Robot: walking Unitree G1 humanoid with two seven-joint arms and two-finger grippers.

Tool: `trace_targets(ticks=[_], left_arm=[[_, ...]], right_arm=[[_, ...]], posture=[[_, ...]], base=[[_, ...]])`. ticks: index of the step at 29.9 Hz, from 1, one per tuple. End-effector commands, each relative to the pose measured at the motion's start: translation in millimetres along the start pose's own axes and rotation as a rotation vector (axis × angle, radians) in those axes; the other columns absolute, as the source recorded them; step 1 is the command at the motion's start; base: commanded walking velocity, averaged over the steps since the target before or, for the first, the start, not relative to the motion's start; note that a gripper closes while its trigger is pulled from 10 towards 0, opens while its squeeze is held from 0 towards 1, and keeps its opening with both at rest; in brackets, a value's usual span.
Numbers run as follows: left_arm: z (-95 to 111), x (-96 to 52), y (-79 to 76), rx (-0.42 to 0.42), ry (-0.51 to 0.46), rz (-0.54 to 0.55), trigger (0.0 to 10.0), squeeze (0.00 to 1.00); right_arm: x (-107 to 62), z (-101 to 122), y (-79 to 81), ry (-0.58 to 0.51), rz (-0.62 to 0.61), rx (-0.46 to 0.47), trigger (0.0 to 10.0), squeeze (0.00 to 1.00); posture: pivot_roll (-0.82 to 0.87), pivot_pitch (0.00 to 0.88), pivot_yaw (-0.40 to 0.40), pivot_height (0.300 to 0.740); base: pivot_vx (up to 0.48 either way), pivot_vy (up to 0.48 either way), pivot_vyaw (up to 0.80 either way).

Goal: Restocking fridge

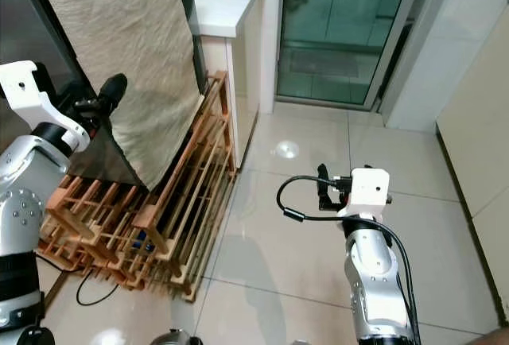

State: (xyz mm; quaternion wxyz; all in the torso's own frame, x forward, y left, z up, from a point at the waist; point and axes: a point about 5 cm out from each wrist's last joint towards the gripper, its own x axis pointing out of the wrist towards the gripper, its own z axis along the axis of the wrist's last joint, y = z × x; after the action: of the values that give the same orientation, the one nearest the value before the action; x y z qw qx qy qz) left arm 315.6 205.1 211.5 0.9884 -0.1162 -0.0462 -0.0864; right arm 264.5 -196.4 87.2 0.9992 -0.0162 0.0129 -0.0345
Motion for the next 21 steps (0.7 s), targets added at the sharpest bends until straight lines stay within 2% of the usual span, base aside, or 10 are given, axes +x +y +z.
trace_targets(ticks=[1,6,8,10,11,14,16,17,18,21], left_arm=[[-12,6.4,-10.6,0.048,0.038,-0.047,10.0,0.0],[-25,19.0,-8.9,0.067,0.064,0.024,10.0,0.0],[-37,26.5,-11.0,0.027,0.104,0.08,10.0,0.0],[-50,33.6,-16.9,-0.07,0.149,0.108,10.0,0.0],[-50,33.6,-16.9,-0.07,0.149,0.108,10.0,0.0],[-57,45.2,-35.0,-0.109,0.16,0.038,10.0,0.0],[-61,51.9,-56.3,-0.098,0.184,-0.085,10.0,0.0],[-64,54.6,-75.4,-0.108,0.193,-0.205,10.0,0.0],[-64,54.6,-75.4,-0.108,0.193,-0.205,10.0,0.0],[-61,53.6,-133.1,-0.179,0.193,-0.549,10.0,0.0]], right_arm=[[3.9,6,2.9,-0.027,0.003,0.002,10.0,0.21],[8.9,7,4.2,-0.03,0.009,0.001,10.0,0.21],[11.2,8,5.6,-0.035,0.013,0.002,10.0,0.21],[12.2,10,8.3,-0.042,0.021,0.004,10.0,0.21],[12.2,10,8.3,-0.042,0.021,0.004,10.0,0.21],[12.7,10,7.9,-0.043,0.019,0.008,10.0,0.21],[12.5,10,9.1,-0.041,0.021,0.009,10.0,0.21],[12.1,10,10.4,-0.043,0.024,0.01,10.0,0.21],[12.1,10,10.4,-0.043,0.024,0.01,10.0,0.21],[10.9,11,9.5,-0.047,0.026,0.01,10.0,0.21]], posture=[[-0.03,0.0,0.078,0.732],[-0.03,0.0,0.073,0.732],[-0.03,0.0,0.07,0.732],[-0.03,0.0,0.072,0.732],[-0.03,0.0,0.072,0.732],[-0.03,0.0,0.065,0.732],[-0.04,0.0,0.064,0.732],[-0.04,0.0,0.062,0.732],[-0.04,0.0,0.062,0.732],[-0.04,0.0,0.061,0.732]], base=[[0.0,0.0,0.0],[0.0,0.0,0.0],[0.0,0.0,0.0],[0.0,0.0,0.0],[0.0,0.0,0.0],[0.0,0.0,0.0],[0.0,0.0,0.0],[0.0,0.0,0.0],[0.0,0.0,0.0],[0.0,0.0,0.0]])
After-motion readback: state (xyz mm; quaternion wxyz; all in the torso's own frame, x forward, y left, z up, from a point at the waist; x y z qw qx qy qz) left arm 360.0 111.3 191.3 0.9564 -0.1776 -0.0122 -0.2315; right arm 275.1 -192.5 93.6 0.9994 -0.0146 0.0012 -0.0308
